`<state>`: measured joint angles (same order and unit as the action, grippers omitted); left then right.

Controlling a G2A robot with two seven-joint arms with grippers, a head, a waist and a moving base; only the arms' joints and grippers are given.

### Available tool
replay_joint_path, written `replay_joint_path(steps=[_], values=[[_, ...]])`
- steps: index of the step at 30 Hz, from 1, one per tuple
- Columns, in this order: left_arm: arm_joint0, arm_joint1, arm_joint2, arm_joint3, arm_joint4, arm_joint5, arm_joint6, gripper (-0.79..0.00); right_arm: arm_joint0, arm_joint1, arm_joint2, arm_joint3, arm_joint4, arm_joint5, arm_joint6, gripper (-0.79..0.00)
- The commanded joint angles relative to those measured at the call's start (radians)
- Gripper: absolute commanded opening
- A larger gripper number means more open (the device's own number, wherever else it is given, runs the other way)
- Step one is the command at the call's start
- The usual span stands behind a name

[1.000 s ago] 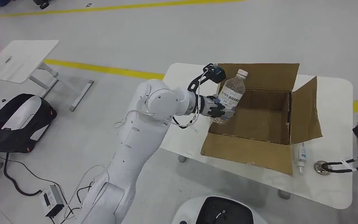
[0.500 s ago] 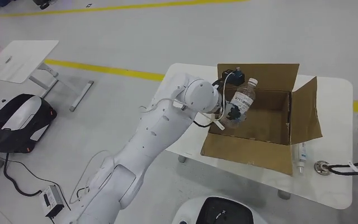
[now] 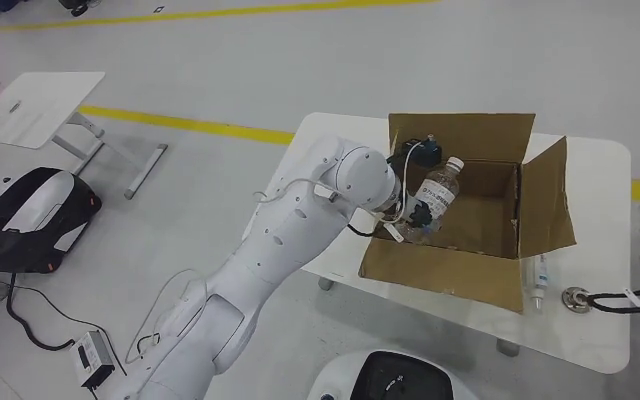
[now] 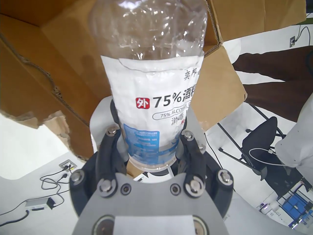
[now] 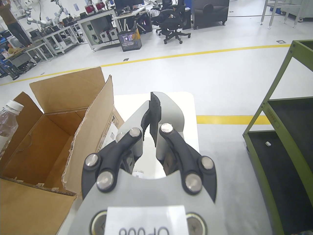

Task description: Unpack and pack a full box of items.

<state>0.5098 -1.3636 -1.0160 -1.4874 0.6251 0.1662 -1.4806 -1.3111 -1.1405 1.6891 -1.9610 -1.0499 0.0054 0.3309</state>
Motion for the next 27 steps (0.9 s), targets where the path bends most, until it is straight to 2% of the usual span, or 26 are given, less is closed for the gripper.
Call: replay_joint_path(steps=[1, 6, 12, 16, 21, 24, 25, 27], values=[[0.0, 0.0, 0.0, 0.0, 0.0, 0.0, 0.0, -0.785, -0.003, 0.0, 0.0, -0.001, 0.002, -0.002, -0.001, -0.785], [0.018, 0.001, 0.005, 0.007, 0.006, 0.005, 0.042, -0.785, -0.008, -0.001, -0.003, -0.003, 0.006, -0.003, -0.003, -0.785], [-0.032, -0.013, 0.047, 0.062, 0.013, 0.117, 0.066, -0.785, -0.008, -0.002, 0.0, -0.002, 0.008, -0.006, -0.006, -0.785], [-0.077, -0.029, 0.088, 0.132, 0.017, 0.2, 0.079, -0.785, -0.012, -0.003, 0.003, -0.002, 0.011, -0.006, -0.009, -0.785], [-0.134, -0.056, 0.142, 0.277, -0.021, 0.273, 0.1, -0.785, -0.018, -0.004, 0.006, -0.003, 0.016, -0.003, -0.014, -0.785], [-0.169, -0.071, 0.18, 0.347, -0.027, 0.291, 0.117, -0.696, -0.02, -0.004, 0.011, -0.001, 0.017, -0.004, -0.017, -0.785], [-0.178, -0.076, 0.19, 0.367, -0.034, 0.293, 0.119, -0.65, -0.02, -0.004, 0.013, 0.001, 0.02, -0.003, -0.02, -0.785], [-0.195, -0.084, 0.206, 0.403, -0.05, 0.294, 0.121, -0.508, -0.021, -0.004, 0.017, 0.004, 0.022, -0.003, -0.022, -0.785]])
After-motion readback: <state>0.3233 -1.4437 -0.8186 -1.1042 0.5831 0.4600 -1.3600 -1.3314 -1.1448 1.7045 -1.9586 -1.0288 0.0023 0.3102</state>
